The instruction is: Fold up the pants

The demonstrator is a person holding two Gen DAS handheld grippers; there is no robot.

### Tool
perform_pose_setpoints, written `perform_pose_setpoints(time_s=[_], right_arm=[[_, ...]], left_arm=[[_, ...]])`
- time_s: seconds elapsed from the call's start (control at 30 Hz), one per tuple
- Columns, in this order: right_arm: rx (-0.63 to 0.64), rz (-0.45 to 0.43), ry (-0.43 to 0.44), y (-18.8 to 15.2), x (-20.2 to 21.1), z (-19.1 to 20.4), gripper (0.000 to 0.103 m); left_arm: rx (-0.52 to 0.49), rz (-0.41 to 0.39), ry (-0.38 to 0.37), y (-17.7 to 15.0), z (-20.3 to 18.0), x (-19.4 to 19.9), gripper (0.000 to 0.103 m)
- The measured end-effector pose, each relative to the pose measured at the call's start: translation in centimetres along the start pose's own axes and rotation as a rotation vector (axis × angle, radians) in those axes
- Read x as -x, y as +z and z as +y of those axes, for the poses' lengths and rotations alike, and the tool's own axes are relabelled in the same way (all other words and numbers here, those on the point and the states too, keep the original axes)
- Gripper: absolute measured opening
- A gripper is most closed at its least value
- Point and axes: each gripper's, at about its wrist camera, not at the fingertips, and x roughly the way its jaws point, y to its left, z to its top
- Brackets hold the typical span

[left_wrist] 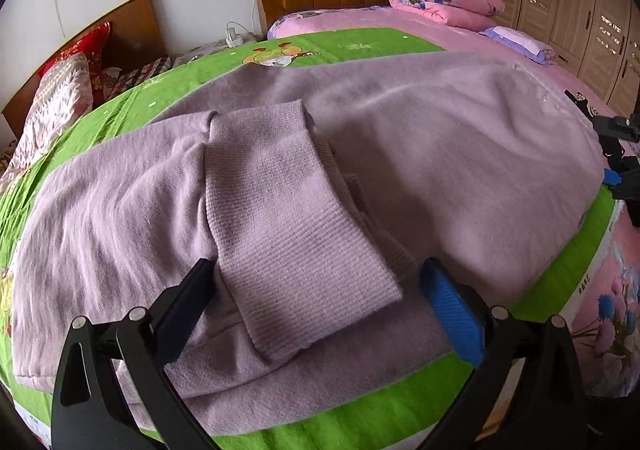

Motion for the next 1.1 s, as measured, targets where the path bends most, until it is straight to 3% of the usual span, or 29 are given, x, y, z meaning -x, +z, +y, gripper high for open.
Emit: perform_pose_setpoints(time_s=[0.2,0.33,0.47,0.57,0.6,0.67,0.7,0.73,0.8,0.83,0.87,0.93,1.0,1.03,1.1], right_arm=[[-0.098,-0.100,-0.024,1.0,-0.2,-0.6,0.097],[-0.003,-0.137,-0.100,0.2,-1.2,0.9,0.095],[-0.023,-0.133,-0.096,0.3,-0.7,-0.3,0.062],[-0.113,-0.105,-0.022,1.1,-0.4,-2.0,0.062],[-0.104,-0.100,-0.027,1.3,-0.6,-1.8,0.070],[-0.055,-0.116,-0.100,1.3,-1.1,-0.4,0.069],[-0.023,-0.128,-0.150,1.1,-1.5,0.4,0.050],[-0.009,-0.140,-0.172,1.0,-1.7,0.7,0.040],[-0.078,-0.174,-0.077,0.7,-2.1,-0.4,0.030],[-0.113,-0.191,-0.039,0.4,-2.0,-0.9,0.029],[-0.142,-0.209,-0.006,0.2,-2.0,-1.4,0.026],[-0.185,-0.260,0.073,0.0,-1.7,-1.5,0.022],[-0.137,-0.313,0.079,0.2,-1.0,0.5,0.021],[-0.082,-0.343,0.076,0.5,-0.6,2.2,0.021],[0.043,-0.384,0.066,0.8,0.1,6.0,0.021]], left_arm=[[0.005,-0.014,-0.011,-0.3,0.2,0.4,0.102],[0.007,-0.017,-0.025,-0.3,0.5,0.4,0.102],[0.037,-0.010,-0.064,0.0,1.0,1.3,0.101],[0.110,-0.097,-0.155,0.8,2.5,4.2,0.101],[0.121,-0.125,-0.153,0.9,3.0,5.0,0.101],[0.137,-0.135,-0.114,1.2,4.0,5.4,0.101],[0.146,-0.108,-0.095,1.0,4.6,4.7,0.101],[0.159,-0.054,-0.085,0.6,5.1,3.4,0.101],[0.161,0.019,-0.086,-0.1,5.6,1.2,0.101],[0.113,-0.029,-0.066,-0.5,5.2,1.4,0.102],[0.088,-0.027,-0.057,-0.7,5.0,1.2,0.102],[0.115,-0.022,-0.092,-0.5,5.7,1.5,0.101],[0.194,-0.034,-0.164,-0.4,7.6,2.6,0.101],[0.250,-0.079,-0.193,-0.4,9.3,3.9,0.101],[0.307,-0.138,-0.189,-0.6,11.3,5.8,0.101]])
